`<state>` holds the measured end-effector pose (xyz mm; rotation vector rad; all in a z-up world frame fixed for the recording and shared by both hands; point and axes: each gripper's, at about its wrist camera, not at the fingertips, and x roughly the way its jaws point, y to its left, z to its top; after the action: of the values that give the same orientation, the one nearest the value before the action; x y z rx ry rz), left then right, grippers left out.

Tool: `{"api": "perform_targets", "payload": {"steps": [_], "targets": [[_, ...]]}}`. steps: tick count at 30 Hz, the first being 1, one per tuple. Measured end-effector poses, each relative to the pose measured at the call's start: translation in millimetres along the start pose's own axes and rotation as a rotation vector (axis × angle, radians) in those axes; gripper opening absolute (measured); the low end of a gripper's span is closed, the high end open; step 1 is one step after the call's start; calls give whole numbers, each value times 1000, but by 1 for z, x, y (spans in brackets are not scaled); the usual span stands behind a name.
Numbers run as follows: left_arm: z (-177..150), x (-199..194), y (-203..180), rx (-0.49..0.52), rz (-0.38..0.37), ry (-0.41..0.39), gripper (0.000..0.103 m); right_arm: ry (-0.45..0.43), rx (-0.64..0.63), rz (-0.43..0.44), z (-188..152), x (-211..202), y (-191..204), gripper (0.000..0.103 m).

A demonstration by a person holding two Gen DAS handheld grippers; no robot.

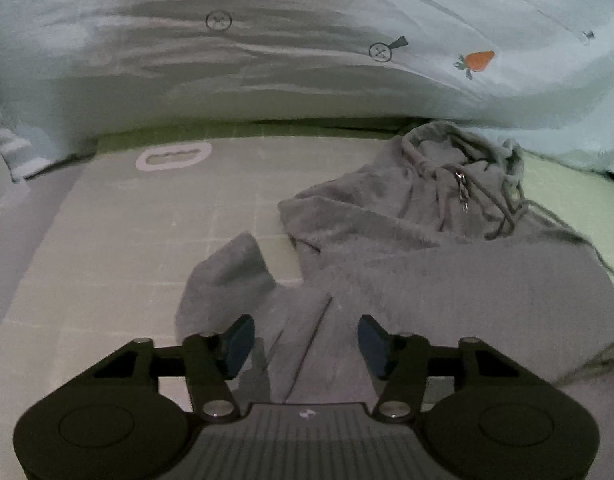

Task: Fold clothes

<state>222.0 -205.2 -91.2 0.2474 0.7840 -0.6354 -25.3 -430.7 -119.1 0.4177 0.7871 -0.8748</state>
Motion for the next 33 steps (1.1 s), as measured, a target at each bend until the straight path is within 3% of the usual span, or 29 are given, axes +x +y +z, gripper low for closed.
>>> {"api": "perform_targets", "payload": {"steps": [2,4,6,9,13,19,27,31,33], "targets": [[3,7,4,-33,-12,8,52,0,0,-1,0,0,1,103],[5,12,10,-77,-42,19,44,-1,0,-2,0,0,1,103],[7,15,16,-128,-90,30,28,-1,1,-2,0,0,2,103],[10,15,23,-192,-133,36,16,-2,1,-2,0,1,2,103],[12,8,32,-275,-172,30,11,-6,0,0,-1,1,1,103],[25,-19,29,-328,-223,-45,9,-11,0,4,-1,1,-1,103],[54,-48,-29,-227,-369,-126,9,-23,-1,12,-2,-1,-2,103],[53,-48,-60,-105,-339,-120,9,-25,-3,20,-2,-2,-3,103],[49,-46,-60,-99,-318,-109,9,-26,-3,24,-3,-2,-4,103]]}}
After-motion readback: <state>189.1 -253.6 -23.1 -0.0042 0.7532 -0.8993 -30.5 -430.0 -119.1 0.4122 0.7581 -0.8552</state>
